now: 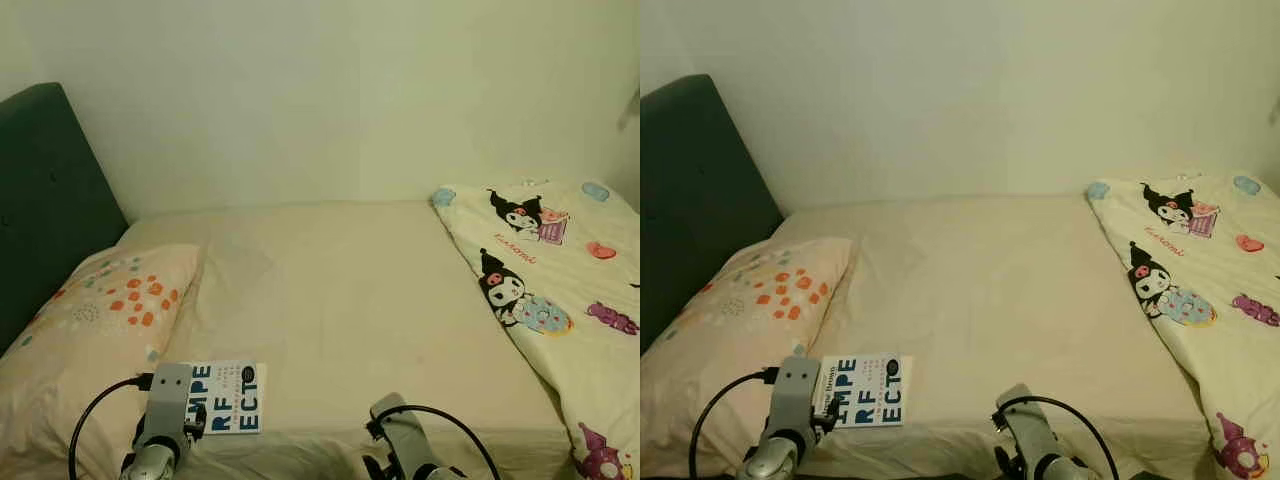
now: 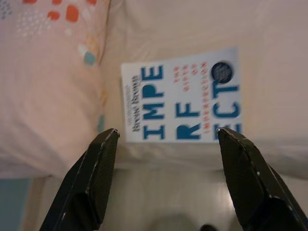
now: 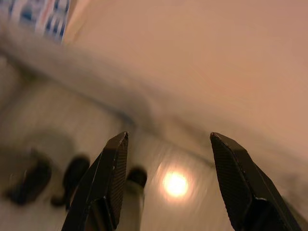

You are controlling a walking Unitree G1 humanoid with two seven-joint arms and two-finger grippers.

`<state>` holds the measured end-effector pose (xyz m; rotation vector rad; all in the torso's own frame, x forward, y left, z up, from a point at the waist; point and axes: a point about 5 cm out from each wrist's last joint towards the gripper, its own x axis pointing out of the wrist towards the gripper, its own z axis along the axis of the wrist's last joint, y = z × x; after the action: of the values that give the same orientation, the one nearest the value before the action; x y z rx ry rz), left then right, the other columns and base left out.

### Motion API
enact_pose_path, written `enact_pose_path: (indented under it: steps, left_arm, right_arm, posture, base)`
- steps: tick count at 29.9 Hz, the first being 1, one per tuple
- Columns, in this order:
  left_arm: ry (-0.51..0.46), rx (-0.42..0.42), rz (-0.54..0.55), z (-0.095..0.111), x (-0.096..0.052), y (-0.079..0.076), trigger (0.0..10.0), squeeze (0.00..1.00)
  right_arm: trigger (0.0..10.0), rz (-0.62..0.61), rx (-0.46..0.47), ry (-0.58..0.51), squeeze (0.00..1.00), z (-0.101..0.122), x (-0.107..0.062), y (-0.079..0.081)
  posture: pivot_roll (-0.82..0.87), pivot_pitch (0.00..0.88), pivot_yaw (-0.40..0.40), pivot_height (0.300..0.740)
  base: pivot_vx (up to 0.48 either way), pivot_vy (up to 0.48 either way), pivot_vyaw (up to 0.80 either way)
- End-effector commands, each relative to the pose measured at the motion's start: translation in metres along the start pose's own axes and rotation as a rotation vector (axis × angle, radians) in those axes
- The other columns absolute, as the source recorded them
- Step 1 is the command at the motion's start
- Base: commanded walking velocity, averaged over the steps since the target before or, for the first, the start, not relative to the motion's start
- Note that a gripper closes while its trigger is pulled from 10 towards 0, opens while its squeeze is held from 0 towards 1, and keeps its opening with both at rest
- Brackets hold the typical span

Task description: Clean up the room

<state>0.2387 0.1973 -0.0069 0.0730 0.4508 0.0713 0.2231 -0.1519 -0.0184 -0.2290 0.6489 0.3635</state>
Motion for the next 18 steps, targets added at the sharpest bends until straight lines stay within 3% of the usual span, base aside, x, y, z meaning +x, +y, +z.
enact_pose_path:
  steps: [1,3,4,5,11,18]
  left_arm:
    - [-0.05,-0.02,-0.006,0.003,-0.001,-0.004,10.0,0.0]
    - [-0.112,-0.051,0.0,0.013,-0.002,-0.008,10.0,0.0]
    - [-0.112,-0.051,0.0,0.013,-0.002,-0.008,10.0,0.0]
    - [-0.146,-0.053,-0.014,0.02,-0.002,-0.012,10.0,0.0]
    - [-0.176,-0.03,-0.052,0.03,0.001,-0.019,10.0,0.0]
    - [-0.215,-0.032,-0.077,0.039,0.002,-0.022,10.0,0.0]
  right_arm:
    - [10.0,-0.043,0.104,-0.134,0.0,0.02,0.002,-0.002]
    - [10.0,-0.078,0.203,-0.3,0.0,0.049,0.0,-0.006]
    - [10.0,-0.078,0.203,-0.3,0.0,0.049,0.0,-0.006]
    - [10.0,-0.1,0.224,-0.372,0.0,0.066,-0.002,-0.011]
    - [10.0,-0.162,0.222,-0.395,0.0,0.081,-0.001,-0.022]
    - [10.0,-0.18,0.239,-0.417,0.0,0.088,0.001,-0.023]
  posture:
    - [-0.06,0.012,0.04,0.74]
    - [-0.06,0.015,0.037,0.74]
    - [-0.06,0.015,0.037,0.74]
    - [-0.06,0.017,0.035,0.74]
    - [-0.06,0.026,0.033,0.74]
    - [-0.06,0.035,0.036,0.74]
  base:
    - [0.0,0.0,0.0]
    - [0.0,0.0,0.0]
    - [0.0,0.0,0.0]
    - [0.0,0.0,0.0]
    - [0.0,0.0,0.0]
    - [0.0,-0.376,0.0]
